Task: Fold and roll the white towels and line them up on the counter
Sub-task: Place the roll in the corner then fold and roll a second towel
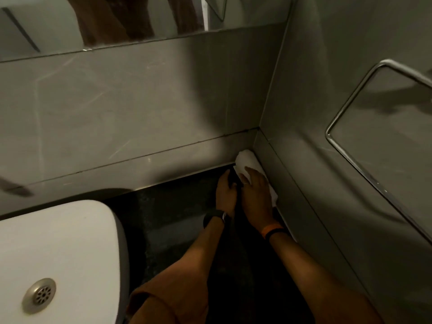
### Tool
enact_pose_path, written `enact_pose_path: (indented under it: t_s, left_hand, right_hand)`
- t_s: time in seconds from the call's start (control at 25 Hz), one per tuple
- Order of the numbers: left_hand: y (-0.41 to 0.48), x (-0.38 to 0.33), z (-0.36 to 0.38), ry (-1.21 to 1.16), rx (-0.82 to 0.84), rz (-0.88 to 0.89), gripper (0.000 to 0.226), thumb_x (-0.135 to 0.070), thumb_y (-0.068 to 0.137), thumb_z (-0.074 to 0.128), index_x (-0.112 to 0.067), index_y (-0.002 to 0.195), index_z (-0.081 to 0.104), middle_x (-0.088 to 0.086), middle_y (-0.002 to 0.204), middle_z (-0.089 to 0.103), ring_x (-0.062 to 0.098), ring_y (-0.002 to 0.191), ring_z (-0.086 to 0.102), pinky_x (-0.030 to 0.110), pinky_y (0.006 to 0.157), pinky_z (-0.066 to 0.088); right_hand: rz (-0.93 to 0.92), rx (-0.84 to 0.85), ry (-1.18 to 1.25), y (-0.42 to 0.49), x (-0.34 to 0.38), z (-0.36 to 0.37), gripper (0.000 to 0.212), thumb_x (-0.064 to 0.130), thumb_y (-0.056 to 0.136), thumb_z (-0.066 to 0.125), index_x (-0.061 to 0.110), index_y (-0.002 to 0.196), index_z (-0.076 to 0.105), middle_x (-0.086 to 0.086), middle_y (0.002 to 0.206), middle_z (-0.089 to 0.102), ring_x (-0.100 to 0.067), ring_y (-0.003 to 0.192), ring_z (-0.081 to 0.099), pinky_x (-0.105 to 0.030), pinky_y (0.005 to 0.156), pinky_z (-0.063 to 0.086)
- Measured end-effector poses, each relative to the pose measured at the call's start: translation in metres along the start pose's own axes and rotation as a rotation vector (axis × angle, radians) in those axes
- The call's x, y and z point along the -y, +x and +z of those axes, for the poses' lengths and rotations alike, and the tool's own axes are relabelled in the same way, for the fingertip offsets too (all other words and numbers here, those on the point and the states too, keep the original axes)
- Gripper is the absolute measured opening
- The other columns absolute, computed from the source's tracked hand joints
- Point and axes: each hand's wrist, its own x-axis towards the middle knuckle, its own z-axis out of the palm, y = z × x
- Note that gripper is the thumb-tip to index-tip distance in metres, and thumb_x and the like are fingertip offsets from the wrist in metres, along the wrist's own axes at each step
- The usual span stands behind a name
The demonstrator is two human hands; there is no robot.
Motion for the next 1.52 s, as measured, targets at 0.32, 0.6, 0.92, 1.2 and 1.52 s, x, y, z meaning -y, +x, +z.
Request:
enact_pose_path:
  t_s: [0.32,0.6,0.92,1.2,1.52]
  left_hand:
    - [-0.096,-0.014,-0.228,1.065,-0.256,0.508,0.061,-0.04,0.099,0.035,-0.017,0.152,0.017,0.009,0.16,0.023,0.027,0.148,0.016,0.049,0.121,0.016]
    - [-0.231,0.04,-0.49,1.278,-0.46,0.261,0.073,-0.062,0.095,0.014,-0.021,0.153,0.001,0.007,0.163,0.012,0.026,0.15,0.005,0.055,0.121,0.01]
    - [-0.382,0.157,-0.711,1.065,-0.627,-0.034,0.068,-0.054,0.097,0.03,-0.018,0.152,0.014,0.009,0.161,0.017,0.028,0.149,0.012,0.051,0.121,0.016]
    - [-0.485,0.269,-0.716,0.498,-0.815,-0.595,0.072,-0.044,0.095,0.049,-0.024,0.153,0.011,0.014,0.16,0.014,0.035,0.142,0.023,0.053,0.111,0.031]
    - [-0.49,0.267,-0.679,0.192,-0.989,-0.669,0.059,-0.032,0.091,0.063,-0.03,0.143,0.038,0.018,0.147,0.031,0.037,0.12,0.046,0.053,0.094,0.047]
  right_hand:
    - [-0.28,0.005,-0.196,-0.032,0.165,0.004,0.059,0.046,0.096,0.039,0.01,0.143,0.036,-0.019,0.154,0.032,-0.036,0.144,0.024,-0.056,0.117,0.022]
    - [-0.577,0.026,-0.071,-0.105,0.417,0.084,0.084,0.063,0.089,0.042,0.017,0.153,0.012,-0.015,0.162,0.01,-0.032,0.15,0.002,-0.057,0.12,0.011]
    - [-0.683,0.231,0.069,-0.226,0.658,0.201,0.074,0.053,0.092,0.046,0.017,0.151,0.021,-0.016,0.16,0.015,-0.032,0.149,0.008,-0.051,0.121,0.017]
    - [-0.341,0.708,0.148,-0.342,0.702,0.268,0.072,0.039,0.095,0.052,0.017,0.151,0.014,-0.015,0.158,0.018,-0.033,0.14,0.027,-0.046,0.108,0.04]
    - [-0.059,0.826,0.26,-0.392,0.686,0.285,0.067,0.031,0.093,0.052,0.034,0.148,0.015,-0.008,0.145,0.043,-0.03,0.122,0.053,-0.041,0.099,0.047]
